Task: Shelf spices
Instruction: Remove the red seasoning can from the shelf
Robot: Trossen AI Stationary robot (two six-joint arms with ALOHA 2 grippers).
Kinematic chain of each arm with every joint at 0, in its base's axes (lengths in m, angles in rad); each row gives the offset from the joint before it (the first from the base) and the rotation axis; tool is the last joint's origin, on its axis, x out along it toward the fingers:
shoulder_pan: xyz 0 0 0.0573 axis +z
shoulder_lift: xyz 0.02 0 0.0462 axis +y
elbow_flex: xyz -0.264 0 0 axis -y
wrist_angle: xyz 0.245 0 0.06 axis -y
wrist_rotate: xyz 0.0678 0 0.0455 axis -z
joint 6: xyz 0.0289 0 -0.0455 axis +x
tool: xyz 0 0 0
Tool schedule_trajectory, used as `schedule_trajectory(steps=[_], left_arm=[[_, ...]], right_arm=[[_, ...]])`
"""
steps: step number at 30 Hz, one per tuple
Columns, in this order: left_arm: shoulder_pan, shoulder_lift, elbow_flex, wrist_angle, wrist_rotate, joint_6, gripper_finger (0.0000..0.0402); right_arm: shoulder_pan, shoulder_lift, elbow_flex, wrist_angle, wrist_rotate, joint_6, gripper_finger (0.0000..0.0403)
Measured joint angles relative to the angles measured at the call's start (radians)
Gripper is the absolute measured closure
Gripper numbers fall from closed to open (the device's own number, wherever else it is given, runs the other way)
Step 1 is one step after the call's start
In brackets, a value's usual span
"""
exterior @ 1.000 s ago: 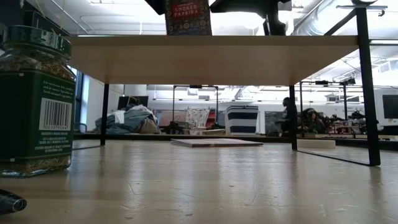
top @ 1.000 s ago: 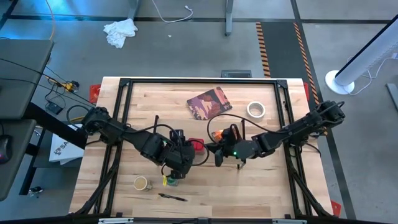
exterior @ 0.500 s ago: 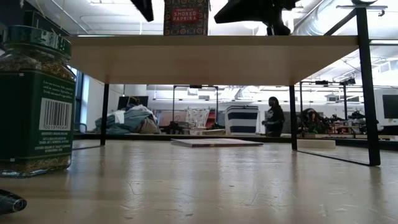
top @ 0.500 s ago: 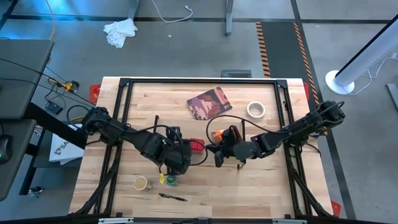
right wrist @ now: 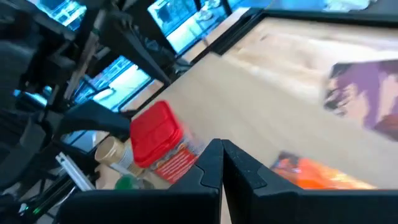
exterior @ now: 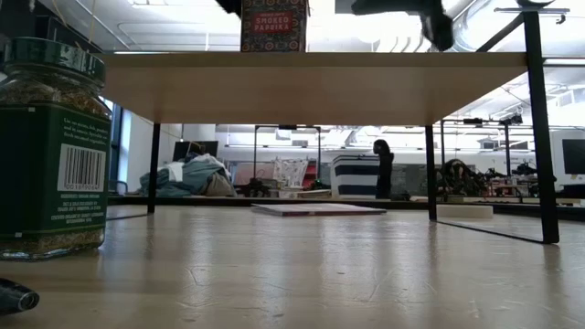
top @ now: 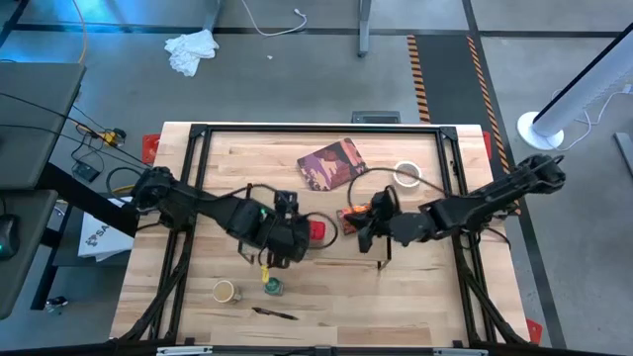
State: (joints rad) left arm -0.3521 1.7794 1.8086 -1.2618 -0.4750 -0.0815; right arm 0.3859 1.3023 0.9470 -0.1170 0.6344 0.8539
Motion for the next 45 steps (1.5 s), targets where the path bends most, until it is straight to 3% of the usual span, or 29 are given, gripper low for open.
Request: schedule_trajectory(steps=[6,13,23,28,31,35,40,45], left_arm=[[0.071,0.0,0.001,0.103,0.164,0.071,0.0092],[0.125,0.0,0.001,0.11,0.301,0.054,0.0092],[0.148,0.056,0.001,0.2,0.378,-0.002,0.0092],[0.132,0.111,0.0,0.19,0.364,0.008,0.0095],[0.118,0.107,0.0,0.2,0.331,0.001,0.0124],[0.092,0.069,0.0,0.211,0.318,-0.052,0.0212],[0.03,-0.007,0.0,0.211,0.405,-0.066,0.0212],[-0.085,-0.05,0.0,0.198,0.515,0.029,0.0212]], right_arm=[[0.0,-0.087,0.0,-0.083,0.021,-0.006,0.0403],[0.0,-0.099,0.0,-0.103,0.032,0.001,0.0403],[0.0,-0.098,0.0,-0.127,0.032,0.001,0.0403],[0.0,-0.098,0.0,-0.129,0.032,0.001,0.0403],[0.003,-0.098,0.0,-0.129,0.03,0.001,0.0403],[0.003,-0.098,0.0,-0.133,0.008,-0.001,0.0403],[0.008,-0.098,0.0,-0.134,-0.008,-0.01,0.0403],[0.008,-0.098,0.0,-0.134,-0.038,-0.025,0.0403]])
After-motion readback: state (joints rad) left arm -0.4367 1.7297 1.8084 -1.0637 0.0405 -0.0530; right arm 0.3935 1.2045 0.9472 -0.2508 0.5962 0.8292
